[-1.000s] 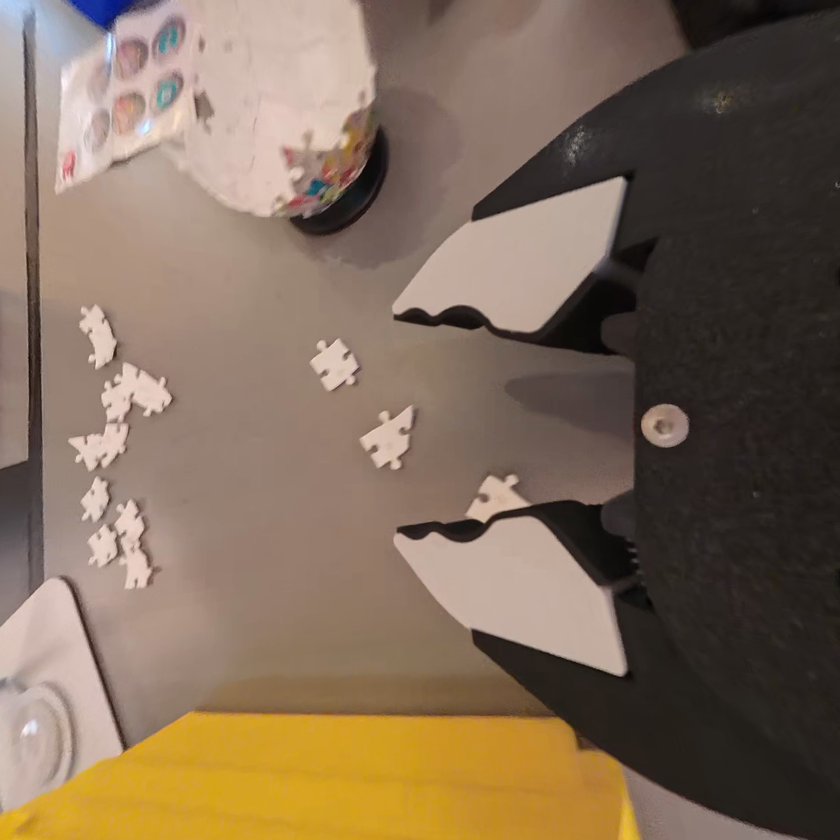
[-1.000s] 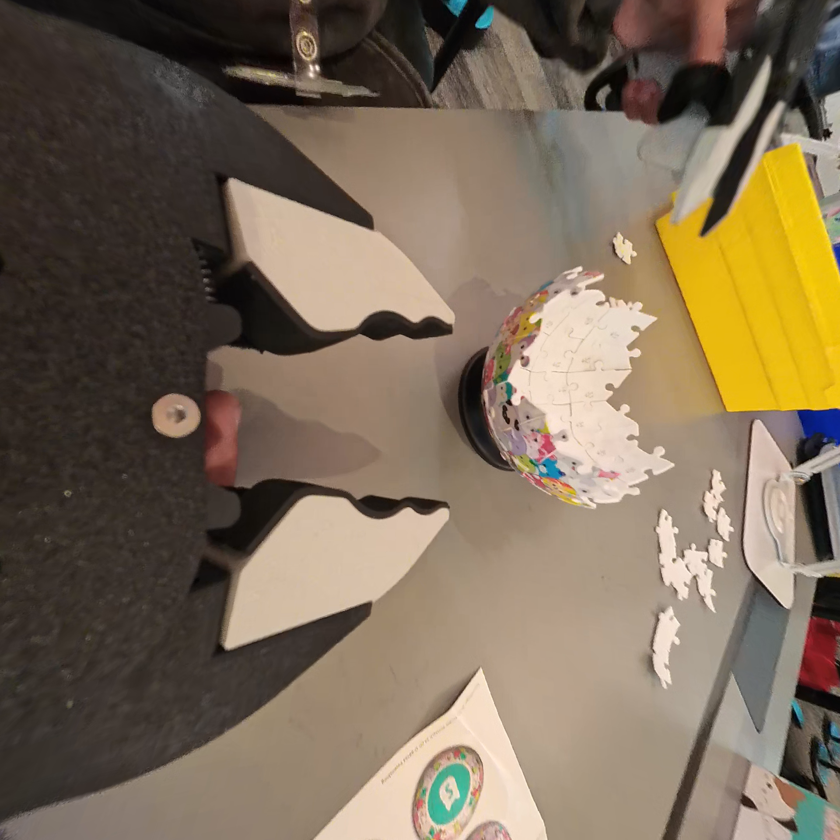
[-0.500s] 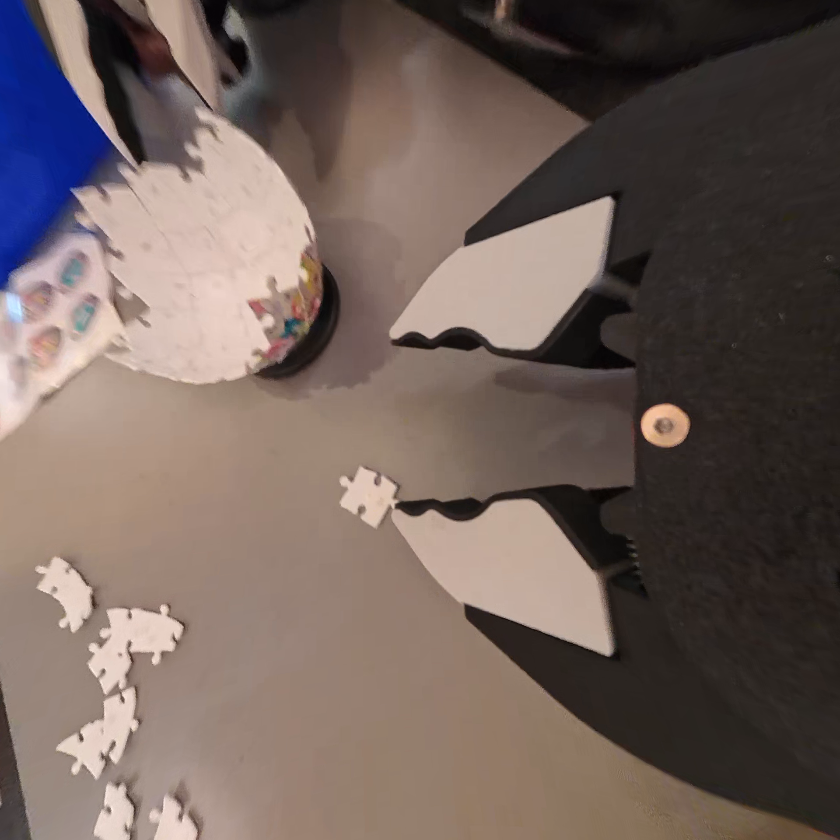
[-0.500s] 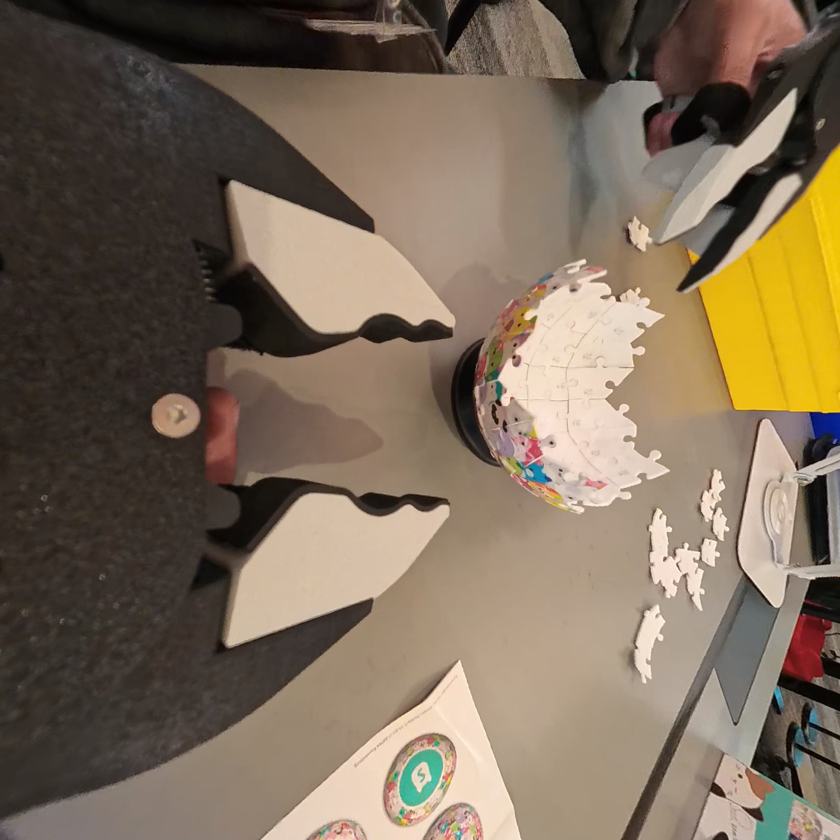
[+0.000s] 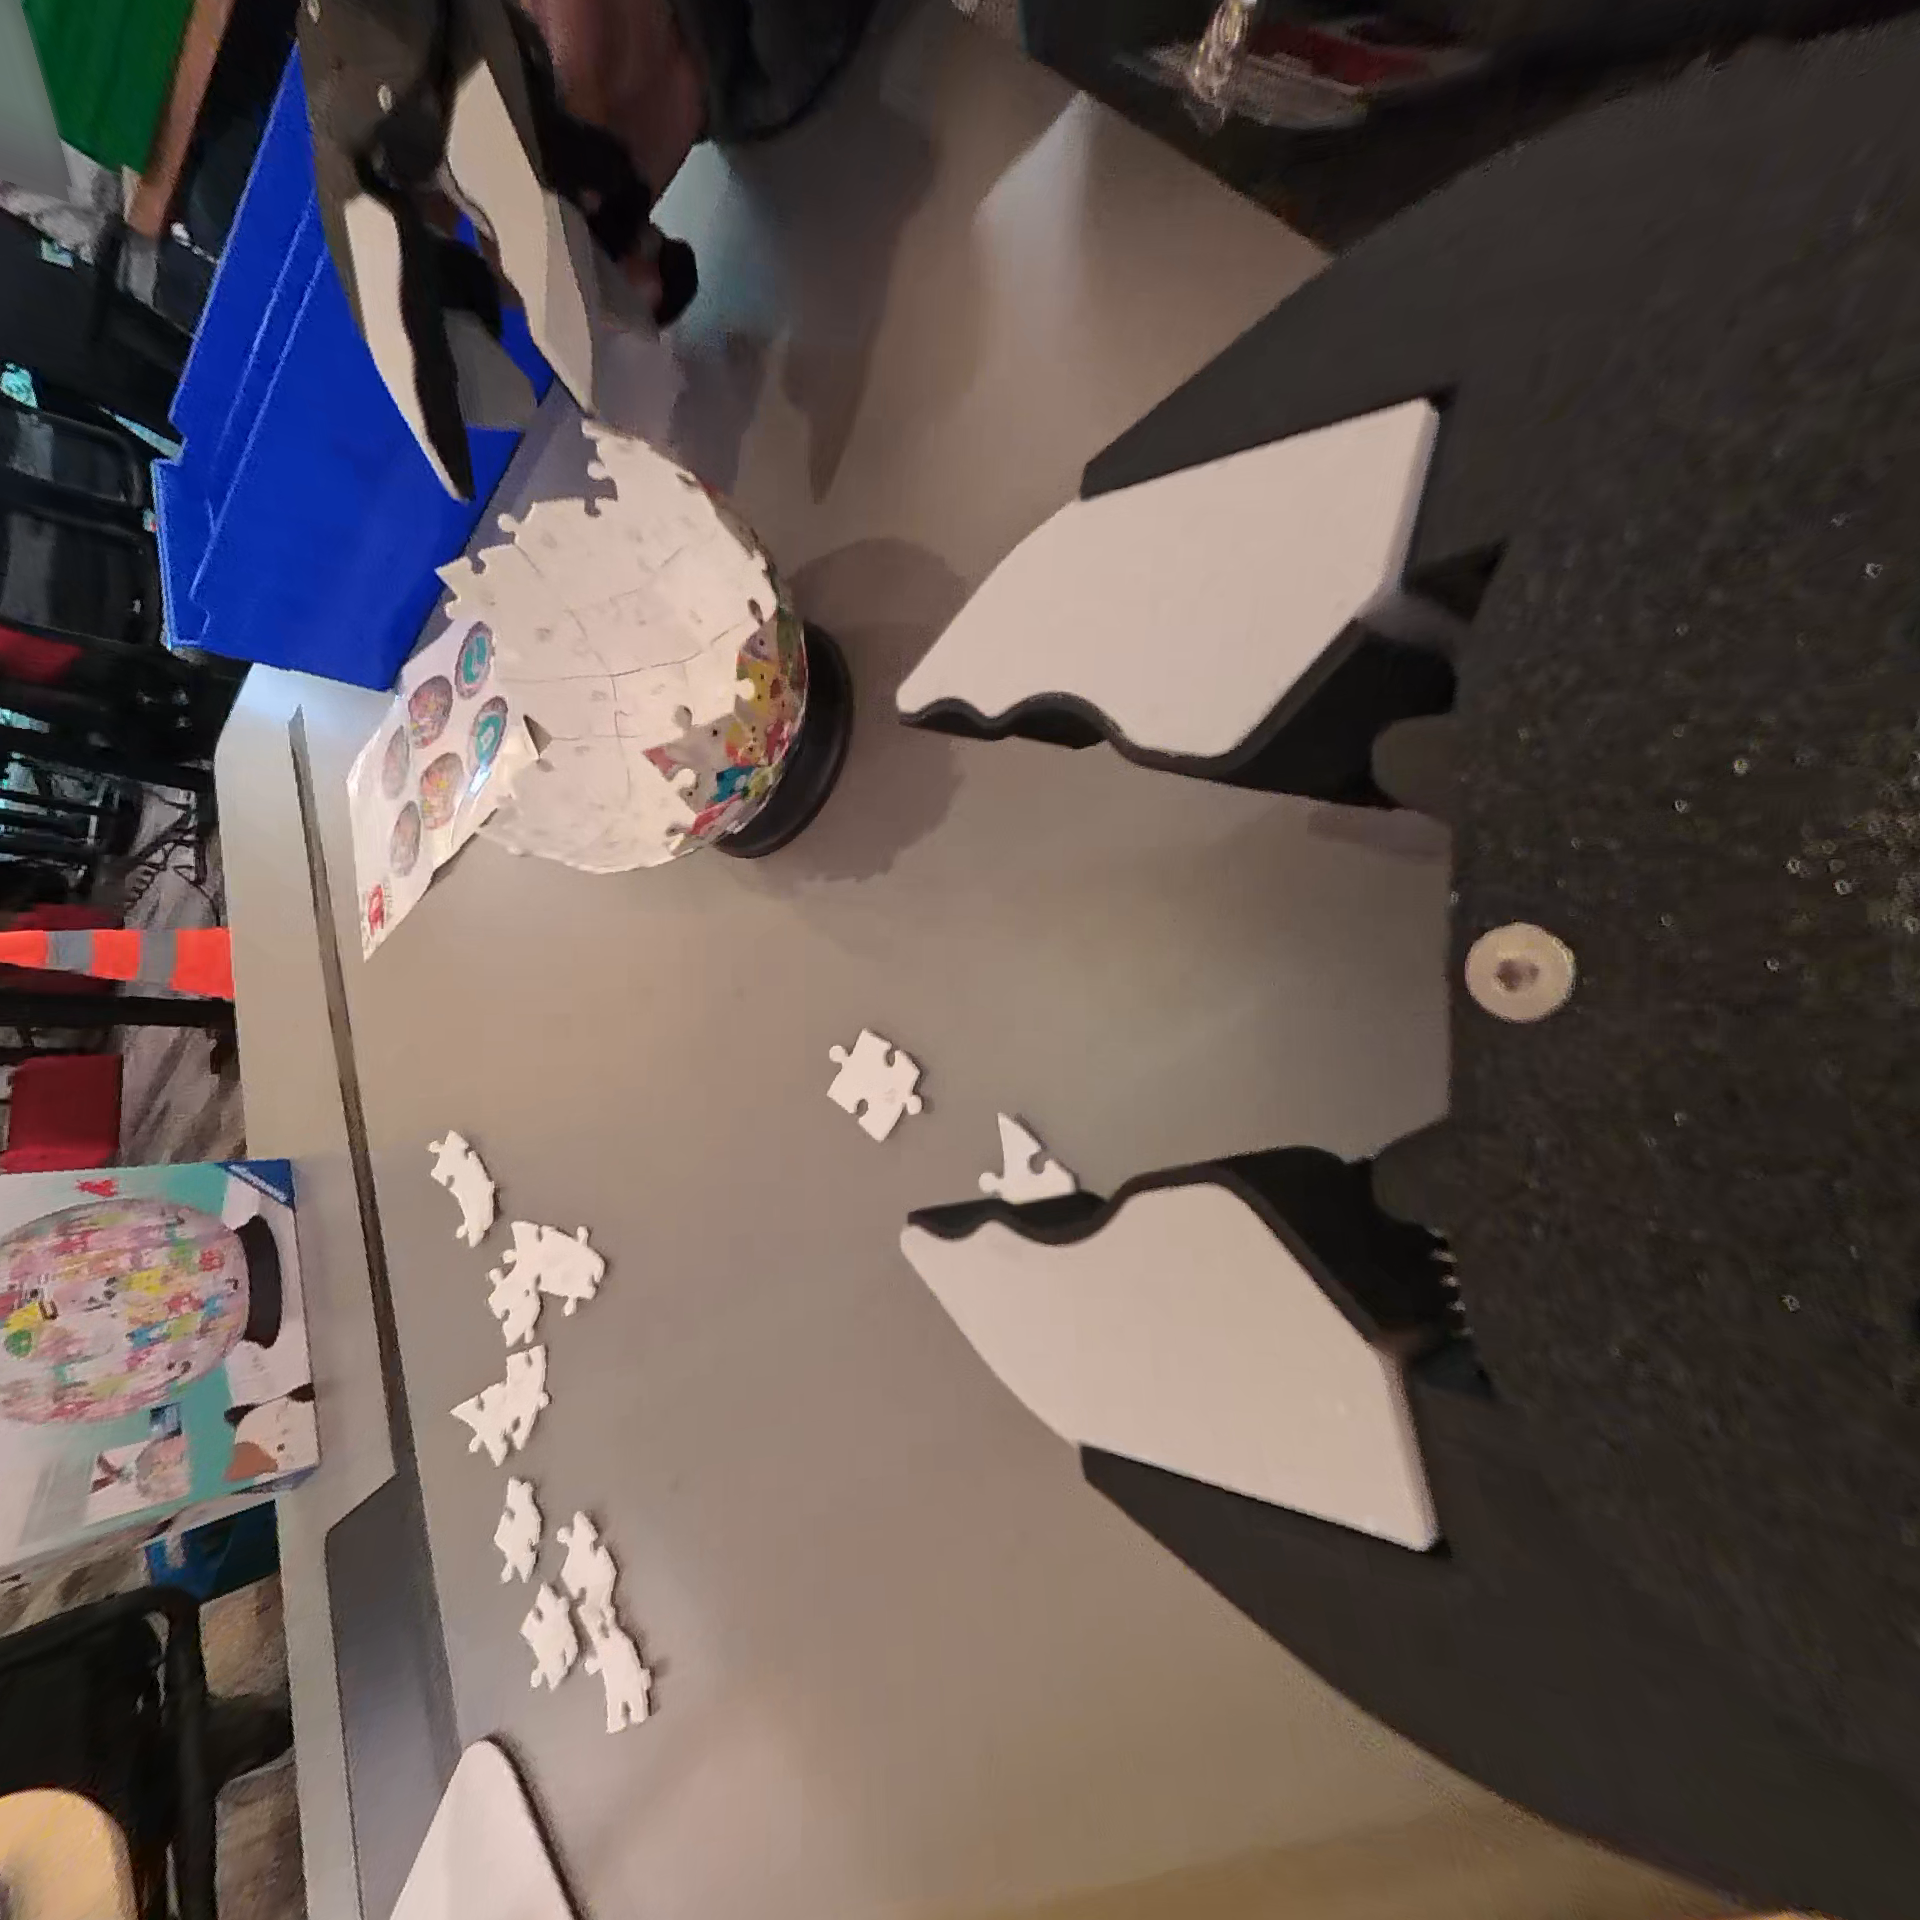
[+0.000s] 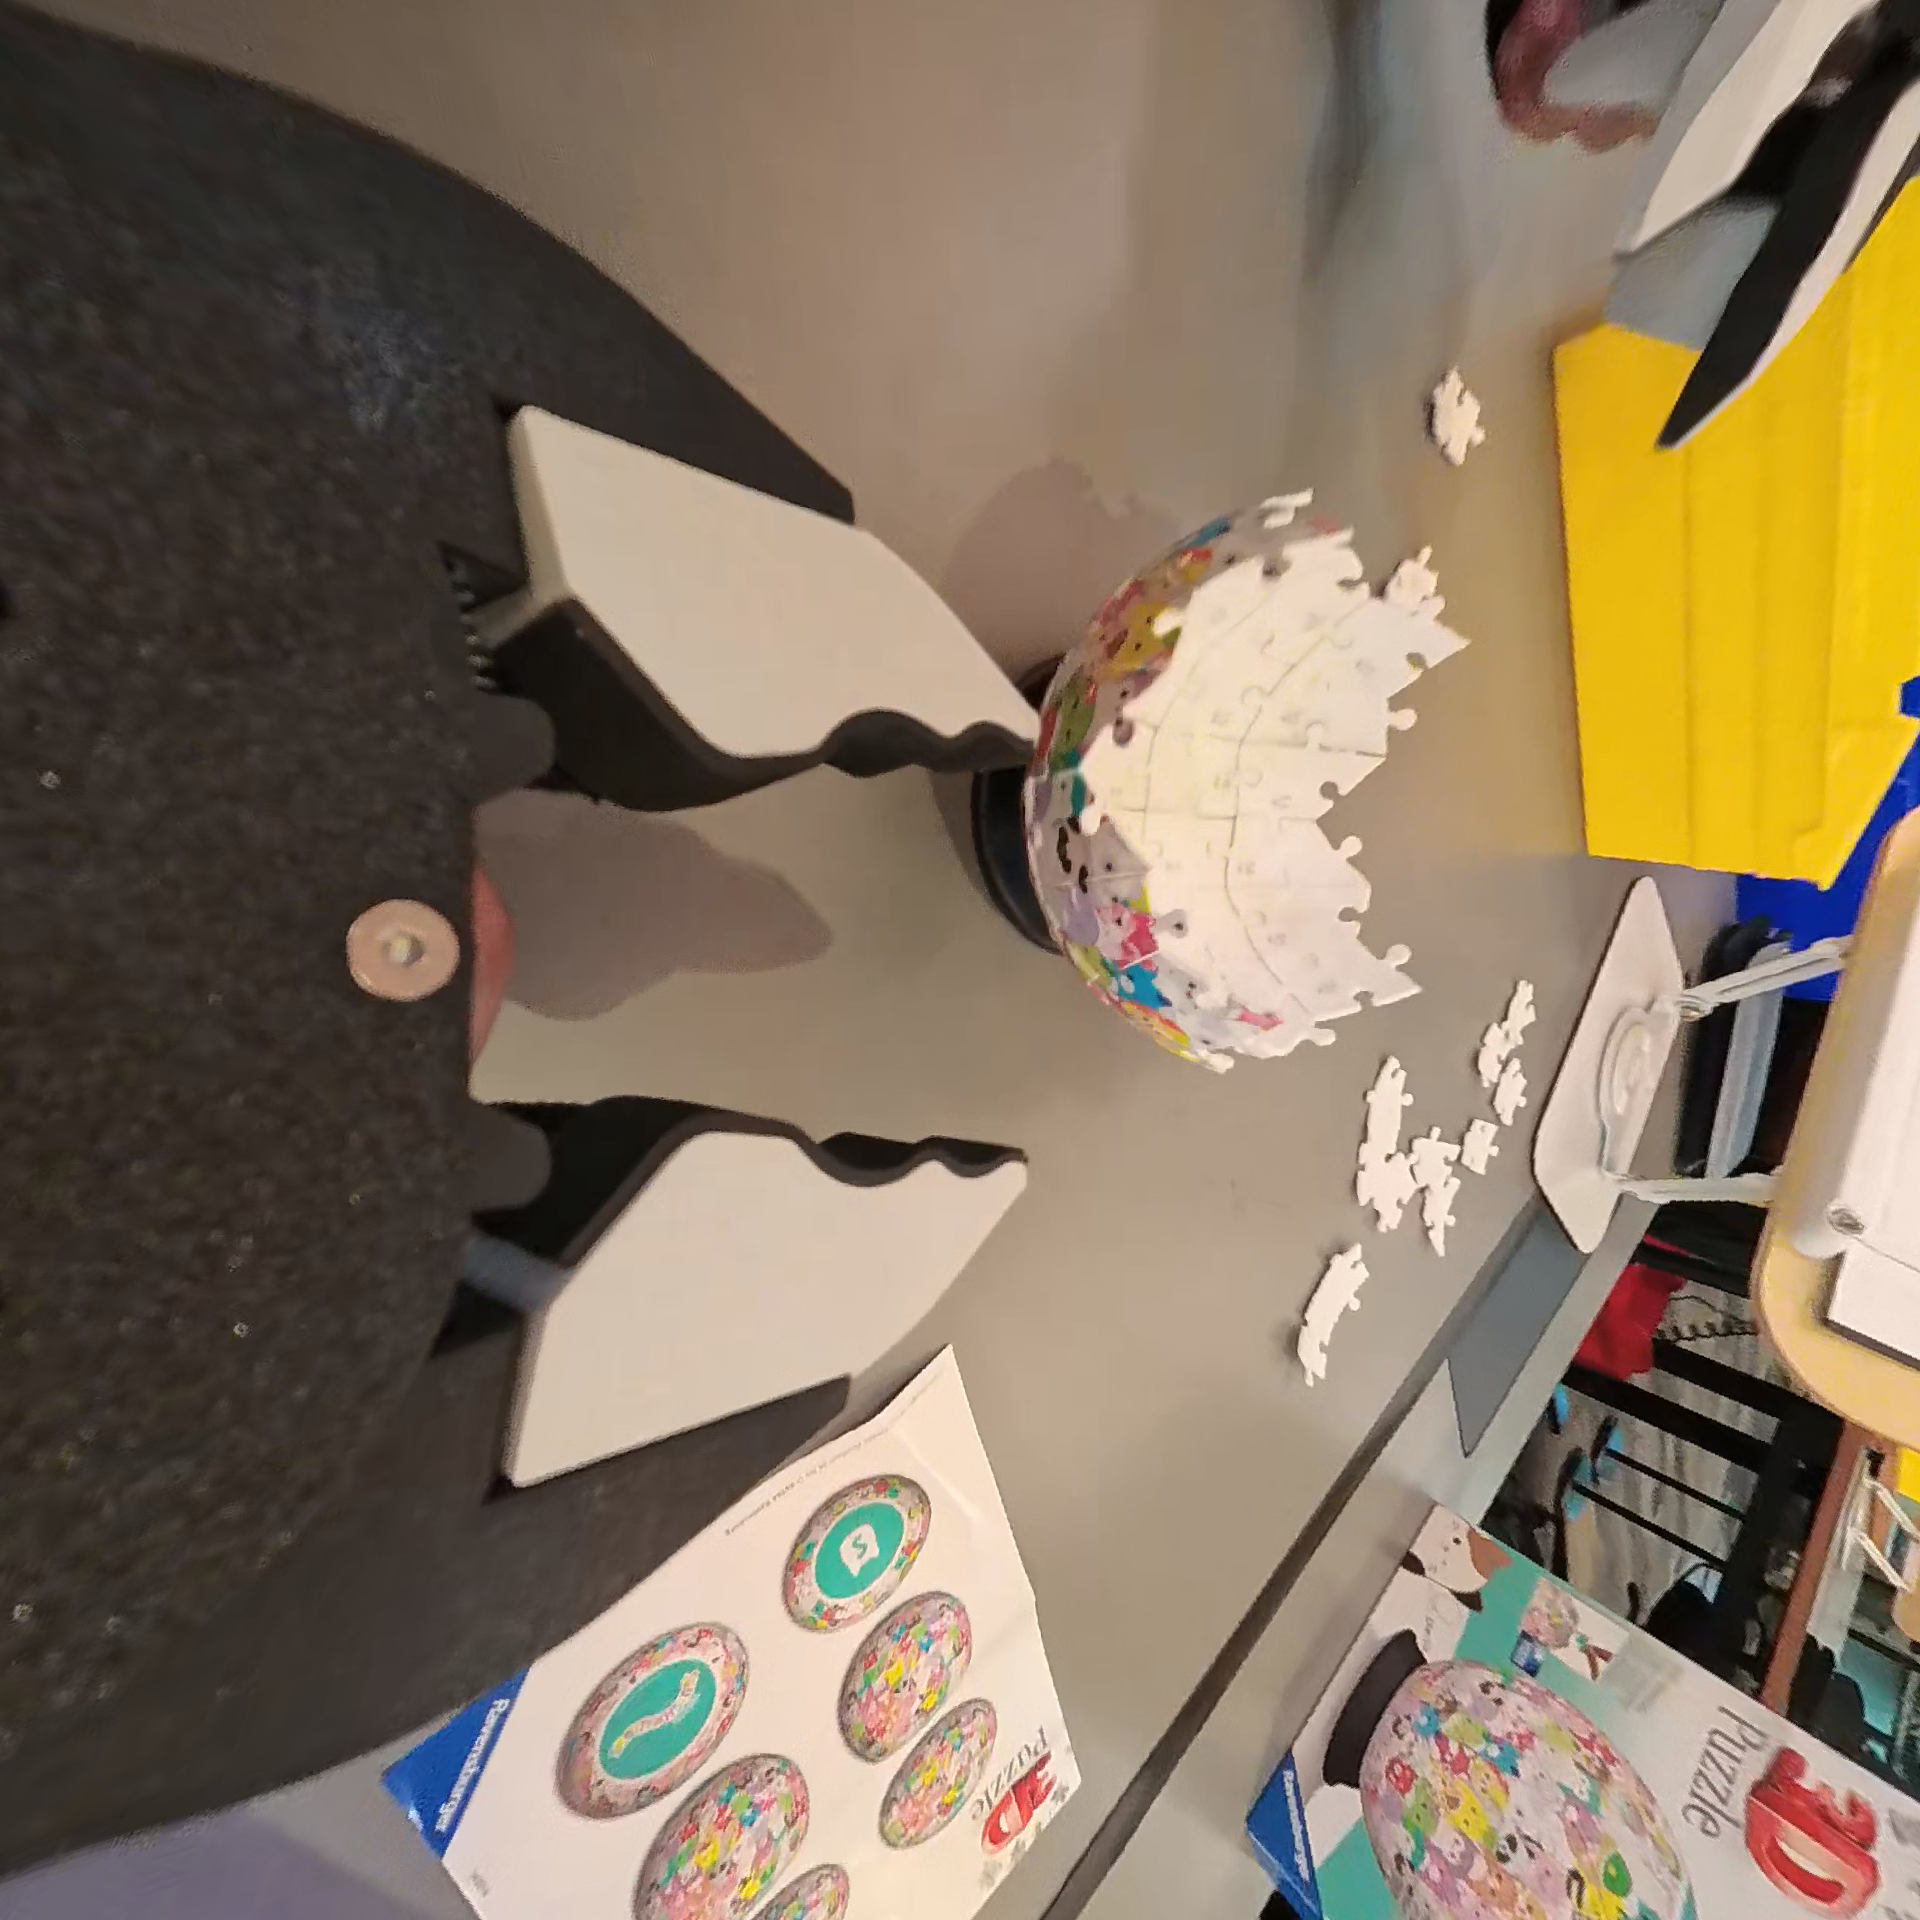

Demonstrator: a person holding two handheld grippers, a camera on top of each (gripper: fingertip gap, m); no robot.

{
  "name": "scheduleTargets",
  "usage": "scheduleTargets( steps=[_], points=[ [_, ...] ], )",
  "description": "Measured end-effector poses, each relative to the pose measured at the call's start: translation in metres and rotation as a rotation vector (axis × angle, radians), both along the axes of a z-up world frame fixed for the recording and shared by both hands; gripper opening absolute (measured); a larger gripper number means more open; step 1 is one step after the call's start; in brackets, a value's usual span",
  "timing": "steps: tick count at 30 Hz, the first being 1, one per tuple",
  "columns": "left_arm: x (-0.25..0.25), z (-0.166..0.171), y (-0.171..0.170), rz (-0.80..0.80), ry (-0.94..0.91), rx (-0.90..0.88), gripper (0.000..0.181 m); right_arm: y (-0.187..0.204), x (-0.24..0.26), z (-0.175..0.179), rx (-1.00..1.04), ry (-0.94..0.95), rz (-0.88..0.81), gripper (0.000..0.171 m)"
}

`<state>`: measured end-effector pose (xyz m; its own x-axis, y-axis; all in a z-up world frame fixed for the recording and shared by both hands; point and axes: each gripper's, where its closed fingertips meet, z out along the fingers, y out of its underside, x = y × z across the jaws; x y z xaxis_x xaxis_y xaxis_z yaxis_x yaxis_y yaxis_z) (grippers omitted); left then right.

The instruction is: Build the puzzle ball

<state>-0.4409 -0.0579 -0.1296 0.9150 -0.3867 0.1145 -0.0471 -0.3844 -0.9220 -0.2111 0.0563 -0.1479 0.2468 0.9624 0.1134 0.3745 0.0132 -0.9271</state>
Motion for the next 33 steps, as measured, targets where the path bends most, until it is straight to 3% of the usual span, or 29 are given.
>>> scheduleTargets(
  steps=[6,9,22,33],
  points=[
    [-0.013,-0.006,-0.013,0.013,0.103,0.039,0.068,0.023,-0.009,-0.004,-0.063,0.019,-0.031,0.070],
    [-0.019,-0.010,-0.016,0.037,0.096,0.004,0.077,0.029,-0.014,-0.001,-0.104,0.041,0.007,0.069],
    [-0.061,0.020,-0.029,0.191,-0.096,0.107,0.075,0.035,-0.016,-0.012,-0.188,0.016,0.077,0.062],
    [-0.054,0.003,-0.021,0.180,-0.040,0.039,0.074,0.034,-0.018,-0.017,-0.209,-0.012,0.092,0.060]
  ],
)
